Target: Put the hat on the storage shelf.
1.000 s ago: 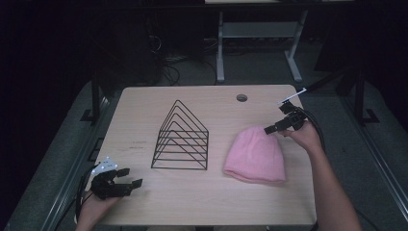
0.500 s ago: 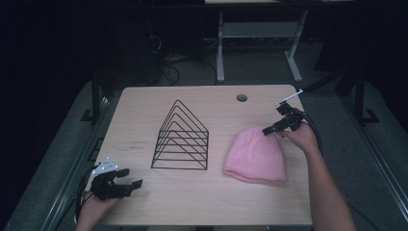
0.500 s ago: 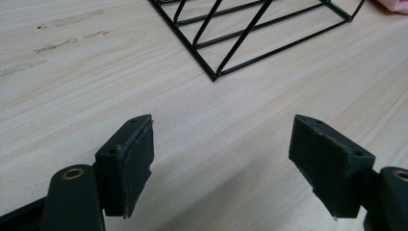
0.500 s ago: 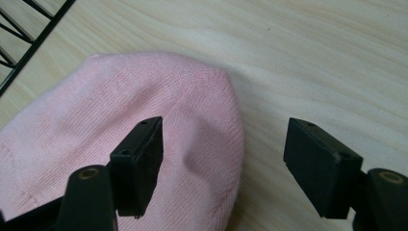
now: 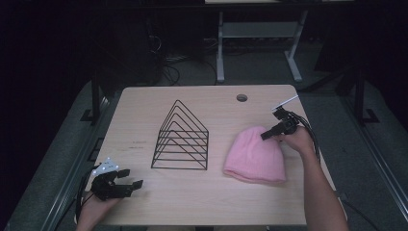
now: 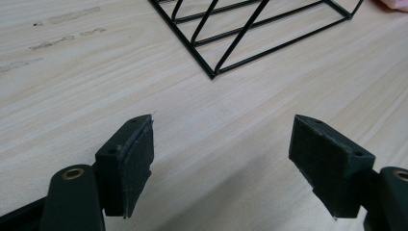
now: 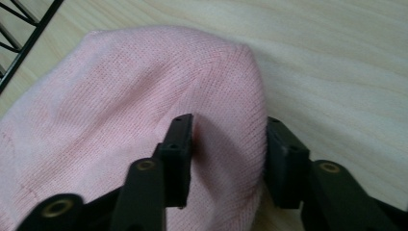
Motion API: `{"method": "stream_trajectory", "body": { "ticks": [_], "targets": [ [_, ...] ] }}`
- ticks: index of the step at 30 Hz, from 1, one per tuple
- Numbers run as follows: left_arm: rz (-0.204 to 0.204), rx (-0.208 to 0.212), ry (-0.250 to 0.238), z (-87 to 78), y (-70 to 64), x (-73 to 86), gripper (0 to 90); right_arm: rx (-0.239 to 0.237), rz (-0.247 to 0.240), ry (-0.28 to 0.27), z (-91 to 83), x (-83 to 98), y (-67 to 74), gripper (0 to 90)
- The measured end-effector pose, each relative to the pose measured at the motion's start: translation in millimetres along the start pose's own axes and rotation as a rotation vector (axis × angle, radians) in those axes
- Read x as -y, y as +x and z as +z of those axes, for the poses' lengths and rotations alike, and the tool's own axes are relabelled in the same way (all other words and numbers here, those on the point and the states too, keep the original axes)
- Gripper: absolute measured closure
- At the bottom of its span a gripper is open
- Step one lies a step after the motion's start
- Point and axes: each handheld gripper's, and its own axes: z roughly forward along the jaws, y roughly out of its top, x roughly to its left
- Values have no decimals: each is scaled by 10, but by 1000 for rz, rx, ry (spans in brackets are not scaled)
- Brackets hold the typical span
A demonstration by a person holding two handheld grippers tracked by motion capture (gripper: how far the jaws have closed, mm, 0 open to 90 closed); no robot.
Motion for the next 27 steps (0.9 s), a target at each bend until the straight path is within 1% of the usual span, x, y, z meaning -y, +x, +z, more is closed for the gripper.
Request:
{"method": "stream_trajectory", "body": {
  "ticks": [1, 3, 7, 9, 11, 12, 13, 15, 18, 20, 21, 23, 25, 27],
  "targets": [
    [2, 2, -3, -9, -7, -6, 240, -5, -5, -4, 8, -1, -2, 602],
    [8, 0, -13, -16, -19, -17, 240, -13, 0, -1, 15, -4, 1, 617],
    [14, 0, -10, -18, -25, -17, 240, -29, 20, 2, 43, 3, -15, 664],
    [15, 2, -9, -21, -21, -17, 240, -40, 22, -4, 52, 11, -18, 699],
    [17, 1, -7, -23, -20, -17, 240, -41, 14, -9, 51, 20, -15, 733],
    [18, 2, -4, -26, -20, -18, 240, -41, 15, -19, 44, 30, -12, 759],
    [18, 2, -4, -26, -20, -18, 240, -41, 15, -19, 44, 30, -12, 759],
    [16, 4, -4, -35, -31, -22, 240, -54, 23, -48, 21, 63, -22, 789],
    [19, 8, -3, -40, -41, -31, 240, -55, 27, -55, 4, 83, -24, 794],
    [22, 18, 8, -37, -46, -41, 240, -62, 27, -60, -24, 90, -18, 797],
    [22, 20, 10, -33, -52, -47, 240, -59, 26, -62, -32, 92, -14, 798],
    [35, 26, 18, -31, -54, -63, 240, -61, 21, -67, -58, 92, -5, 798],
    [40, 28, 26, -35, -60, -85, 240, -69, 16, -78, -88, 93, 2, 798],
    [45, 33, 21, -48, -69, -107, 241, -66, 15, -83, -114, 94, 17, 797]
  ]
}}
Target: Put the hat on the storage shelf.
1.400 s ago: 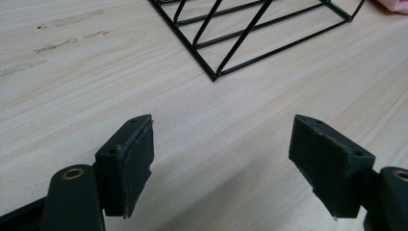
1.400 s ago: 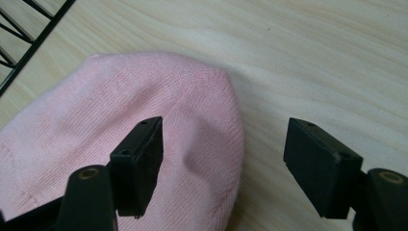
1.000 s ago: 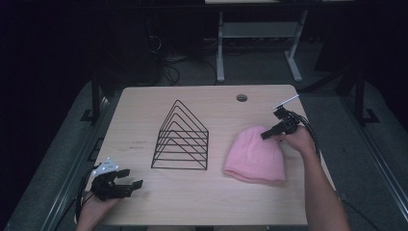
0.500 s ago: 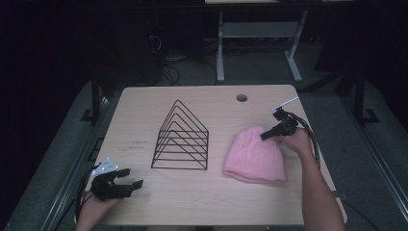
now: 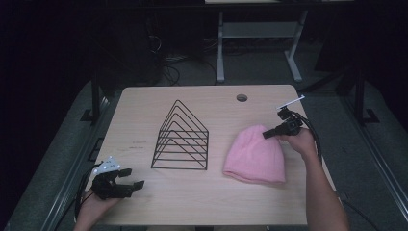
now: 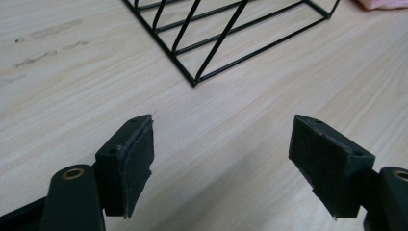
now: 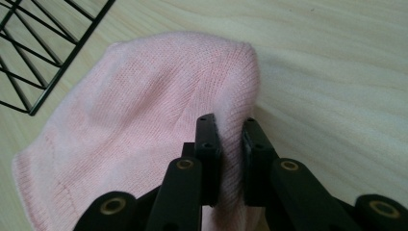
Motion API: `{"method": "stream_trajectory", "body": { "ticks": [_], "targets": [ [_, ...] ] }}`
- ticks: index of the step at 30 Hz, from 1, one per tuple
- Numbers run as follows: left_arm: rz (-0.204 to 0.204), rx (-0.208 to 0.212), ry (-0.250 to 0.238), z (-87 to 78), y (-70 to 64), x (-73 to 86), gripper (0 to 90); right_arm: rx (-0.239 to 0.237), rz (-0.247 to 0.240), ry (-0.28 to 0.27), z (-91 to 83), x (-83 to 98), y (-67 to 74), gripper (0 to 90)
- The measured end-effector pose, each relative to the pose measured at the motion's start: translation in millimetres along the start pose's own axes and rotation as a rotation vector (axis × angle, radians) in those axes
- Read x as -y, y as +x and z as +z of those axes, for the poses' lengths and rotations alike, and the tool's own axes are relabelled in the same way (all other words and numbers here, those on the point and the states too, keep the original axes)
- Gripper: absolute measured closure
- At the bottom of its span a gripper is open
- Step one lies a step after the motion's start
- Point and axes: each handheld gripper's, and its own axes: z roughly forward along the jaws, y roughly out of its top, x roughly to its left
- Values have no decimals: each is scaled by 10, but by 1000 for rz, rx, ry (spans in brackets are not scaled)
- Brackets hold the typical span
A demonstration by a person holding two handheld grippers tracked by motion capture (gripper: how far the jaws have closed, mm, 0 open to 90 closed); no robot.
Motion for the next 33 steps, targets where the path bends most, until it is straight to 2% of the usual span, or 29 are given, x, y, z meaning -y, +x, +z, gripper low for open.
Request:
{"method": "stream_trajectory", "body": {
  "ticks": [7, 11, 12, 21, 33],
  "targets": [
    [24, 31, 8, -39, -52, -97, 241, -11, -29, -28, -114, -7, 69, 798],
    [38, 44, 11, -88, -78, -157, 241, -13, -27, -42, -172, -9, 112, 798],
    [36, 55, 8, -119, -94, -189, 241, -28, -34, -69, -248, -11, 155, 798],
    [67, 103, 25, -215, -192, -296, 241, -12, -97, -116, -506, -76, 379, 799],
    [148, 166, 44, -318, -386, -554, 241, -16, -190, -162, -823, -141, 685, 802]
  ]
}}
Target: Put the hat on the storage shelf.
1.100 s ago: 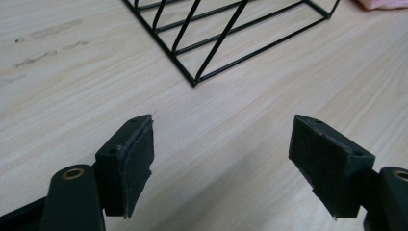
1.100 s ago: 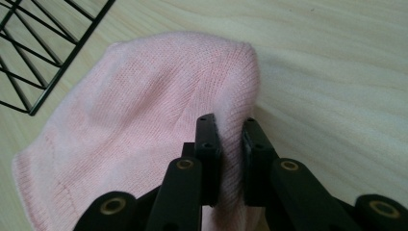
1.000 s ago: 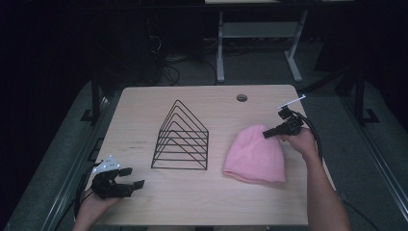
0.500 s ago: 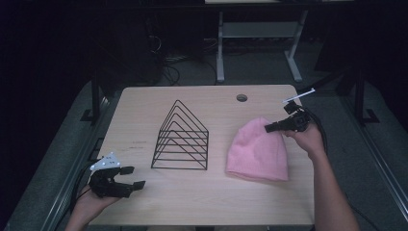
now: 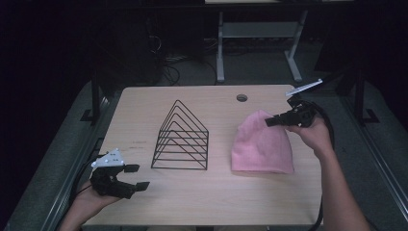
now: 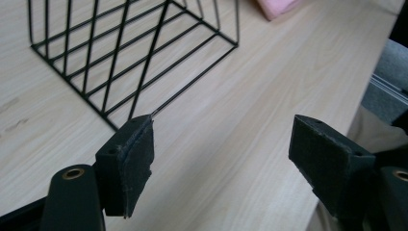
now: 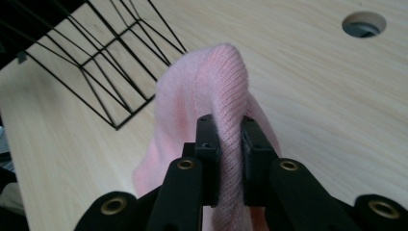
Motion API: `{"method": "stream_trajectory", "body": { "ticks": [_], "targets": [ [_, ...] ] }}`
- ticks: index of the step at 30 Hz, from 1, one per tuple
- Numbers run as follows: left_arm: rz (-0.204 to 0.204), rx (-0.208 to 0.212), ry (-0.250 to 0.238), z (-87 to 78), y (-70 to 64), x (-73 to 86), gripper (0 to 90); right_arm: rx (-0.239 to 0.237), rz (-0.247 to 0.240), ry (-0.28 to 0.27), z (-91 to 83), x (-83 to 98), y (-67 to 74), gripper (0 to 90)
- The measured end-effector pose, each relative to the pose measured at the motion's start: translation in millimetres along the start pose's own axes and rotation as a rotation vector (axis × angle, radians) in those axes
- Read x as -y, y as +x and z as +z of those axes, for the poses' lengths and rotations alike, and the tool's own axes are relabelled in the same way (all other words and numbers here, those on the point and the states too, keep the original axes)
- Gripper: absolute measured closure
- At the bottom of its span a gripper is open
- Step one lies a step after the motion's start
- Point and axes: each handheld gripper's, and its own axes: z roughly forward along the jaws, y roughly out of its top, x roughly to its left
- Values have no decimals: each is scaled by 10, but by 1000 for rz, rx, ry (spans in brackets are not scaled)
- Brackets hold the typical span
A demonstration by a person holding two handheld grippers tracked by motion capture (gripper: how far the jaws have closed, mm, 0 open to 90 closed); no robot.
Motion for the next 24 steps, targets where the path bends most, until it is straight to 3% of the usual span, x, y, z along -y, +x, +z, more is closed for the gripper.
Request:
{"method": "stream_trajectory", "body": {
  "ticks": [7, 18, 24],
  "targets": [
    [67, 49, 22, -46, -122, -218, 241, -4, -46, -24, -148, -76, 161, 802],
    [151, 114, 16, -72, -290, -522, 241, -1, -132, -45, -304, -228, 447, 804],
    [186, 139, 15, -79, -351, -674, 241, -32, -189, -62, -354, -360, 646, 805]
  ]
}}
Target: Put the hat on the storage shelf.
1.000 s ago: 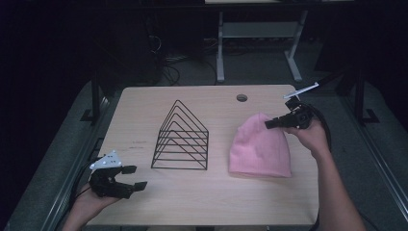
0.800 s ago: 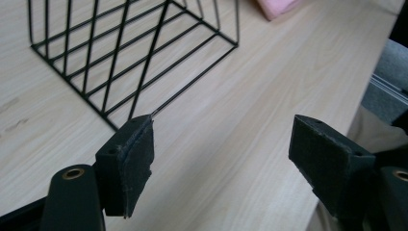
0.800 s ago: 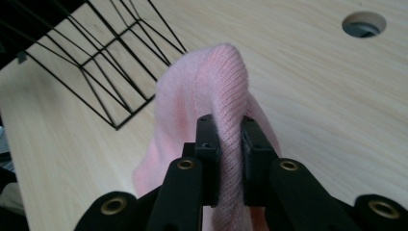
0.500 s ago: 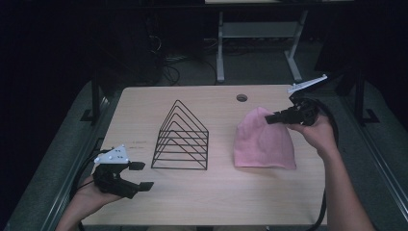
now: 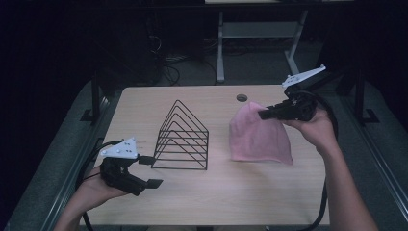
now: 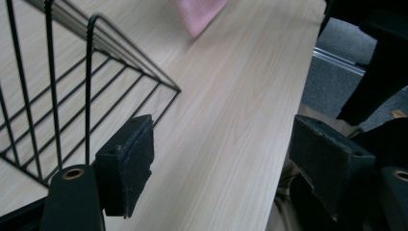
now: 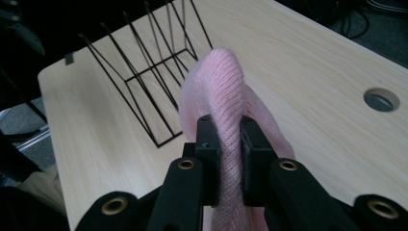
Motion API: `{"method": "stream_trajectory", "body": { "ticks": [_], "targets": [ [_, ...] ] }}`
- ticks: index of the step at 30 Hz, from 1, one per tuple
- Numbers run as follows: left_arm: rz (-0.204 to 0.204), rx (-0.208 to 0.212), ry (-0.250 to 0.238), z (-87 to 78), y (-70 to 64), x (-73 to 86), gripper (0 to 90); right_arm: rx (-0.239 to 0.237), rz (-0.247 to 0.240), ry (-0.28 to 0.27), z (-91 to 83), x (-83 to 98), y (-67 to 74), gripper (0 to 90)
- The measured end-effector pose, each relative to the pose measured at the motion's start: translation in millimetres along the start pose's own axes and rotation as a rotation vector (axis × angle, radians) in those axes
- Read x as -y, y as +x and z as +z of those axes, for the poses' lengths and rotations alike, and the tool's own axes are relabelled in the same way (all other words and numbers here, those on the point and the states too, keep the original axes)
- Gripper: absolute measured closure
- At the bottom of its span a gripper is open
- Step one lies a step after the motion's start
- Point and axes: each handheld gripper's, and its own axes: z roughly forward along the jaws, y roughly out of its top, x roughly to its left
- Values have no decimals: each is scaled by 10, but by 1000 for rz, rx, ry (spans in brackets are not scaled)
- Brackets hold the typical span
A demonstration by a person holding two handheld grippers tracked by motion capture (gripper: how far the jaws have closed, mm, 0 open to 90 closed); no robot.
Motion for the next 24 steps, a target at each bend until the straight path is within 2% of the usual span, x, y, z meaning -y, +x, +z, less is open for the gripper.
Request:
{"method": "stream_trajectory", "body": {
  "ticks": [4, 11, 19, 24],
  "targets": [
    [21, 14, 9, 14, -37, -106, 241, -25, -23, -9, -20, -77, 90, 805],
    [58, 31, 18, 67, -53, -285, 241, -36, -69, -34, -145, -199, 268, 805],
    [69, 61, 8, 119, -34, -464, 241, -52, -106, -50, -288, -342, 458, 805],
    [67, 69, 6, 157, -19, -526, 241, -64, -129, -56, -317, -438, 554, 805]
  ]
}}
